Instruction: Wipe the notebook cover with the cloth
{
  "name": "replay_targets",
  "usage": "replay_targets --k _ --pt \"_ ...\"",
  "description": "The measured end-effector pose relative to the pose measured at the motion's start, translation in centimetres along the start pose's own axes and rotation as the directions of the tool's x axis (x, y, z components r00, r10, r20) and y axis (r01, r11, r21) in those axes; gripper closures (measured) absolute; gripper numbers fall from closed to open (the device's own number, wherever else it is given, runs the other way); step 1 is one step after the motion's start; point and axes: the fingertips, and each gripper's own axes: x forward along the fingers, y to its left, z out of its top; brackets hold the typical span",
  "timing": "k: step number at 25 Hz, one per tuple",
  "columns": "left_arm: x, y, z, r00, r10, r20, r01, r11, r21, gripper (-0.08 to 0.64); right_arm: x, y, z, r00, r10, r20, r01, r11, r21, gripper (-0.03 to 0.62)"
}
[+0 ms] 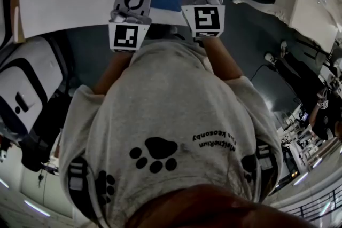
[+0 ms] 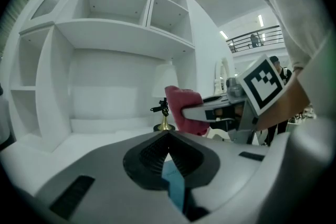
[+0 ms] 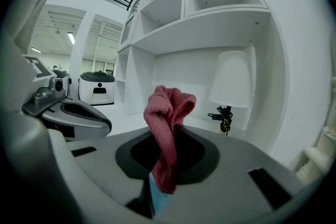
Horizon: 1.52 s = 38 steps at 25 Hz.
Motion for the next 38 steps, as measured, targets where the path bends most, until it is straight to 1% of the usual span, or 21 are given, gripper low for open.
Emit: replay_targets --k 4,7,10,14,19,21,23,26,31,35,38 --pt "0.0 0.6 -2.0 0.999 0.006 -0.049 -0.007 1.000 -0.011 0.548 1.6 0.6 -1.9 0.998 0.039 -0.058 -0.041 0.999 -0.028 0.529" --pt "0.0 0.8 -3.4 0.997 0.004 -0.082 -0.005 1.000 -0.011 0.548 2.7 1.2 -3.3 0.990 0.078 -0.116 -0.086 0.994 -0.065 0.529" --pt "0.0 1.0 -5.0 0.993 0.002 -0.116 -0.004 1.000 -0.017 0.548 3.9 1.9 -5.1 0.973 0.125 -0.192 -0.146 0.985 -0.095 0.529" --pt "0.0 1.0 -6.4 0.988 -0.009 -0.153 0.006 1.000 -0.020 0.548 5.3 2.9 -7.1 0.939 0.177 -0.294 -0.225 0.964 -0.139 0.529" --pt "-0.2 0.9 -8.3 0.979 -0.021 -0.203 0.011 0.999 -0.051 0.548 6.5 4.0 -9.1 0.884 0.221 -0.412 -0.327 0.923 -0.205 0.529" --pt "-0.2 0.8 -9.0 0.974 -0.026 -0.224 0.015 0.998 -0.053 0.548 6.9 4.4 -9.6 0.862 0.233 -0.451 -0.361 0.906 -0.222 0.529" --pt "-0.2 0.8 -9.7 0.968 -0.030 -0.248 0.018 0.998 -0.052 0.548 7.2 4.7 -10.0 0.838 0.245 -0.488 -0.393 0.890 -0.229 0.529" --pt "-0.3 0.7 -10.6 0.958 -0.040 -0.283 0.024 0.998 -0.061 0.548 7.6 5.2 -10.8 0.794 0.265 -0.548 -0.441 0.870 -0.218 0.529" --pt "-0.7 0.6 -12.1 0.936 -0.061 -0.346 0.033 0.996 -0.087 0.548 8.0 5.8 -12.1 0.720 0.247 -0.648 -0.503 0.830 -0.242 0.531" --pt "-1.0 0.5 -13.4 0.917 -0.076 -0.391 0.035 0.993 -0.110 0.548 8.4 6.1 -13.3 0.658 0.226 -0.719 -0.539 0.808 -0.240 0.531" --pt "-1.4 0.3 -14.6 0.897 -0.096 -0.431 0.042 0.990 -0.133 0.548 8.6 6.6 -14.1 0.611 0.219 -0.761 -0.566 0.793 -0.226 0.531"
